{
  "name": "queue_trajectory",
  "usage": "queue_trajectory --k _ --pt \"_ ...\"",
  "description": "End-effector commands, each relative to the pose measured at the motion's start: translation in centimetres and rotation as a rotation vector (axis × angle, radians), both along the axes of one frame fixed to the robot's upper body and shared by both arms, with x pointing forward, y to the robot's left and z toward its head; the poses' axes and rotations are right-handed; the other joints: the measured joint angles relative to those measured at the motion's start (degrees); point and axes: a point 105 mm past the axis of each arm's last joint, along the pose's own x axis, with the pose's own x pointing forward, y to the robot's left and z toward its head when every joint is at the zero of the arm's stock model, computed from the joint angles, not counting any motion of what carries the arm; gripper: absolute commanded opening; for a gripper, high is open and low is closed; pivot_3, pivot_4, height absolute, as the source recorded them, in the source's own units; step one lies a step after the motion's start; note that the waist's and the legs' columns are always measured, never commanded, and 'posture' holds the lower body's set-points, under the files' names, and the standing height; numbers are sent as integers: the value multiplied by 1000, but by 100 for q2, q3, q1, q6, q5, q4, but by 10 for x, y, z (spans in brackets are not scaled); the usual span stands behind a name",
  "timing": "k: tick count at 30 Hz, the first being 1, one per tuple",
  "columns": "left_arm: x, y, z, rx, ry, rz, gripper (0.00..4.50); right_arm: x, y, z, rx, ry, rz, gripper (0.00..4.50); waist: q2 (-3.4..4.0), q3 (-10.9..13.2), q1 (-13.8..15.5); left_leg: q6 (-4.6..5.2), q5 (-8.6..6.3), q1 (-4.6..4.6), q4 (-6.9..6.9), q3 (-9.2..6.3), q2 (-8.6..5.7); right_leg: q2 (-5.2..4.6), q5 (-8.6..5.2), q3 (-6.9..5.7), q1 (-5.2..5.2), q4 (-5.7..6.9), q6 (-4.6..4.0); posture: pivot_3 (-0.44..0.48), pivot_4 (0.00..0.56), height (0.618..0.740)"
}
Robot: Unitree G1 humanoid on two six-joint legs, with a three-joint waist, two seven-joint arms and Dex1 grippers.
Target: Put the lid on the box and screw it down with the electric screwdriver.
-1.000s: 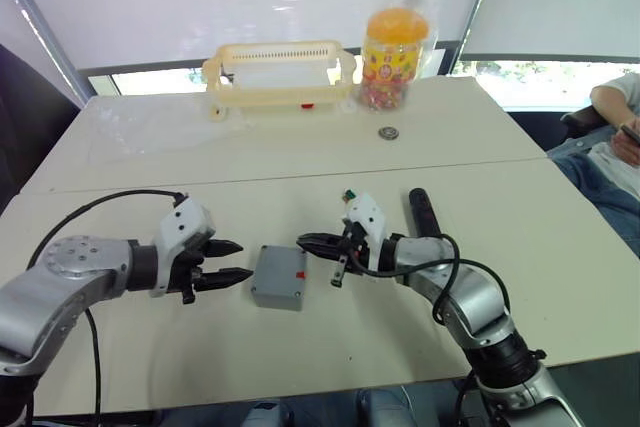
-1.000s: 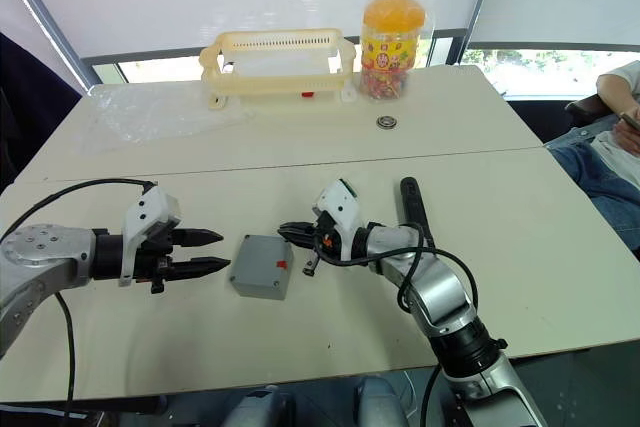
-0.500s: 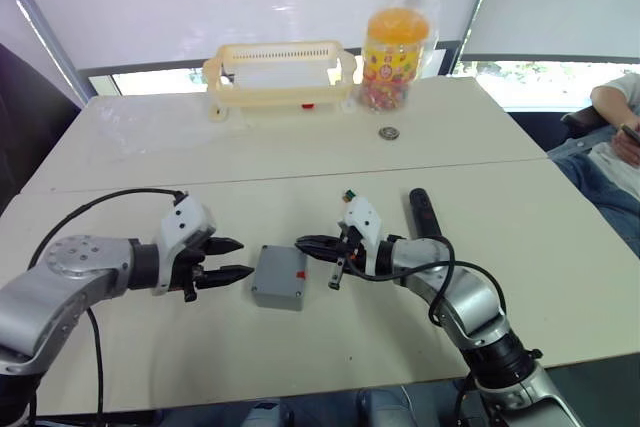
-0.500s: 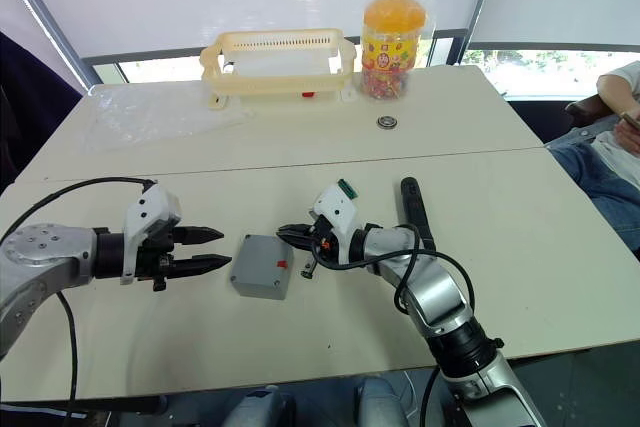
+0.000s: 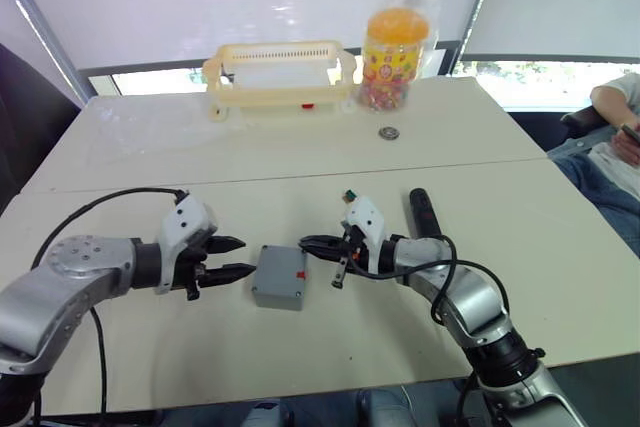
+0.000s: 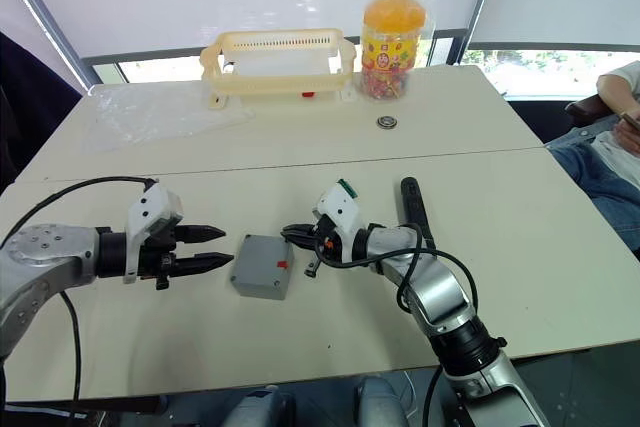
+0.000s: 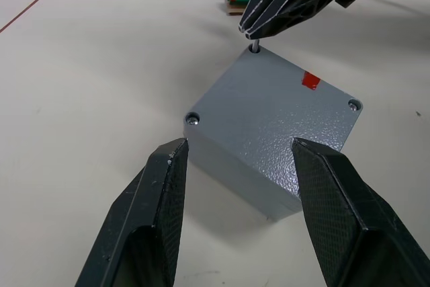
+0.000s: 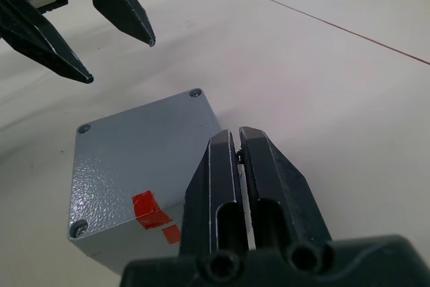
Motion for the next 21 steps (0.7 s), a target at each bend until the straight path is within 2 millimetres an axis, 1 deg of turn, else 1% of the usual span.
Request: queue_trajectory --k 1,8,13,14,15,16,17,19,20,21 --pt "-1 -6 6 1 -31 -29 2470 0 -1 7 12 -27 5 34 0 0 3 0 0 0 0 0 0 0 0 0 0 0 0 0 150 740" --pt "-1 -6 6 2 -33 -31 2470 -2 6 6 6 -32 24 34 0 0 4 0 0 0 0 0 0 0 0 0 0 0 0 0 150 740" --pt "-1 -6 7 1 -35 -31 2470 -1 6 6 -16 -45 27 34 0 0 3 0 0 0 0 0 0 0 0 0 0 0 0 0 150 740" --pt "-1 -6 8 0 -35 -31 2470 0 6 7 -13 -49 27 605 0 0 3 0 0 0 0 0 0 0 0 0 0 0 0 0 150 740" --pt "-1 -7 8 0 -36 -31 2470 0 6 9 -7 -53 25 967 0 0 2 0 0 0 0 0 0 0 0 0 0 0 0 0 150 740" --pt "0 -7 8 -4 -37 -33 2470 2 5 14 5 -61 13 1454 0 0 1 0 0 0 0 0 0 0 0 0 0 0 0 0 150 740" --pt "0 -8 10 -10 -39 -36 2470 4 4 20 22 -66 2 1877 0 0 1 0 0 0 0 0 0 0 0 0 0 0 0 0 150 740" --pt "1 -9 14 -27 -46 -42 2470 7 0 34 66 -77 -18 3012 0 0 11 0 0 0 0 0 0 0 0 0 0 0 0 0 150 740" --pt "2 -11 17 -39 -49 -47 2470 8 -5 45 91 -83 -27 3518 0 0 18 0 0 0 0 -1 0 0 0 -1 0 0 0 0 150 740" --pt "2 -12 19 -46 -53 -57 2470 8 -10 55 116 -85 -36 3518 0 0 26 -1 0 0 1 -1 0 0 0 -1 1 0 0 0 150 740"
